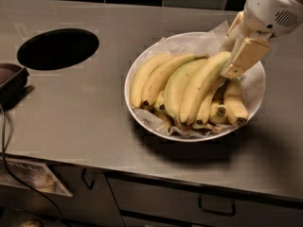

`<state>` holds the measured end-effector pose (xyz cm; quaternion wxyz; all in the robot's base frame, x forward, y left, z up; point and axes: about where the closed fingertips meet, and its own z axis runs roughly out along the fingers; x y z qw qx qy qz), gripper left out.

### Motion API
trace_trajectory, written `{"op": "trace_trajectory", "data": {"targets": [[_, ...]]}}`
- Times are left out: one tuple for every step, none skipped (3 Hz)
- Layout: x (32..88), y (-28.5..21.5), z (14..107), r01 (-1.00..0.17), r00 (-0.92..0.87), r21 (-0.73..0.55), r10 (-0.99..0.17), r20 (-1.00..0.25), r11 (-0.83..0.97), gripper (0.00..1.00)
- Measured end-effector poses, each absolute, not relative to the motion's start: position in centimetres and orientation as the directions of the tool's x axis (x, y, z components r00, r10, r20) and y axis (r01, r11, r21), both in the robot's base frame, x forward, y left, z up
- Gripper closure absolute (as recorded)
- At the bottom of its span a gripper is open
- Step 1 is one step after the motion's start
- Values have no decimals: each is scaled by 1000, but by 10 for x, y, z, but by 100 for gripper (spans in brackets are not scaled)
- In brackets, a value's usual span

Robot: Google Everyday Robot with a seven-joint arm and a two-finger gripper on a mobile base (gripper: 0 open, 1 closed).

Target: Pick banana from white bowl

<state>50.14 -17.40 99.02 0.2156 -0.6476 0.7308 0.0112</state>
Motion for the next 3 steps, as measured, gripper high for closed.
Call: {"op": "trace_trajectory", "data": {"targets": [[500, -179, 1002, -939, -72, -293, -938, -339, 178, 100], [501, -185, 1014, -929, -66, -317, -931, -360, 189, 100], [504, -188, 1028, -923, -48, -338, -928, -370, 183, 100]]}}
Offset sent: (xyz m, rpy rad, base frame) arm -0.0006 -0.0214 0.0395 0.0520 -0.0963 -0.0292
